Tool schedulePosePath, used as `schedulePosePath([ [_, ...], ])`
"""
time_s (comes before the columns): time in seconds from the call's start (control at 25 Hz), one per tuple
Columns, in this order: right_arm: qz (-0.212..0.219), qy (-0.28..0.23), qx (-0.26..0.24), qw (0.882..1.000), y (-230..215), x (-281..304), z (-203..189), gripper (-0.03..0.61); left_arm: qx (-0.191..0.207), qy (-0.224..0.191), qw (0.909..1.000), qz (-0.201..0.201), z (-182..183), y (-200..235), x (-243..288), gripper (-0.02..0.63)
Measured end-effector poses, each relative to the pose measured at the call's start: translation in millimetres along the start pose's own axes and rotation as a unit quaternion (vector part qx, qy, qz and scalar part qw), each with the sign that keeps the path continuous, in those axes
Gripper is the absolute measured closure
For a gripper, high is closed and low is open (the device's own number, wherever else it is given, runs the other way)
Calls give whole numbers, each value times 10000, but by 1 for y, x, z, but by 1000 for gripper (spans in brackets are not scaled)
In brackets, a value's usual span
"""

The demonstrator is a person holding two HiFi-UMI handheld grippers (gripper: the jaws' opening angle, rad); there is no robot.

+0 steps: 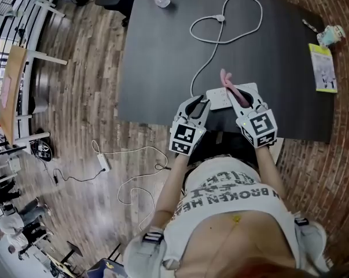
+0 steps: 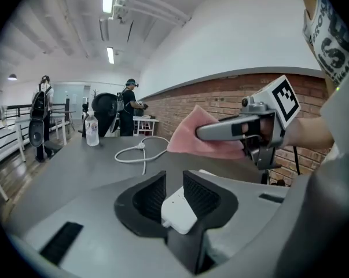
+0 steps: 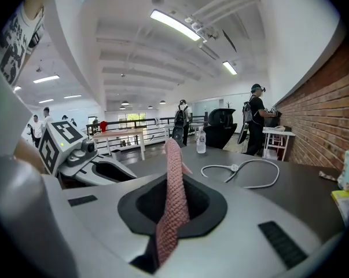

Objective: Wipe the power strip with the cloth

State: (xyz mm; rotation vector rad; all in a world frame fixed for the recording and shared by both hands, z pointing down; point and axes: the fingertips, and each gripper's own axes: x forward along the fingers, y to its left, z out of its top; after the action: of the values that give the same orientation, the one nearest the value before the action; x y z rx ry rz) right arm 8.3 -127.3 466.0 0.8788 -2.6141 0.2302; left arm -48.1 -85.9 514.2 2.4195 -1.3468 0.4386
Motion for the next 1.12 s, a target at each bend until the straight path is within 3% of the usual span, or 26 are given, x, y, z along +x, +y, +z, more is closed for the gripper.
schedulePosePath([
  [0.2,85,306,96,9994,-7,9,-23,561,175,723,9966,-360,-43,-6,24,462],
  [0.36,184,555,151,9982,-11,18,-43,561,448,1313,9876,-733,-83,-18,45,392],
  [0.64,485,1081,123,9929,-6,45,-75,561,709,2222,9697,-729,-134,-13,66,337],
  [0.84,795,1420,-75,9866,10,66,-95,561,893,2356,9646,-779,-142,-14,74,333],
  [1.12,1188,1885,-260,9745,34,92,-124,561,948,2261,9644,-994,-144,-14,76,333],
])
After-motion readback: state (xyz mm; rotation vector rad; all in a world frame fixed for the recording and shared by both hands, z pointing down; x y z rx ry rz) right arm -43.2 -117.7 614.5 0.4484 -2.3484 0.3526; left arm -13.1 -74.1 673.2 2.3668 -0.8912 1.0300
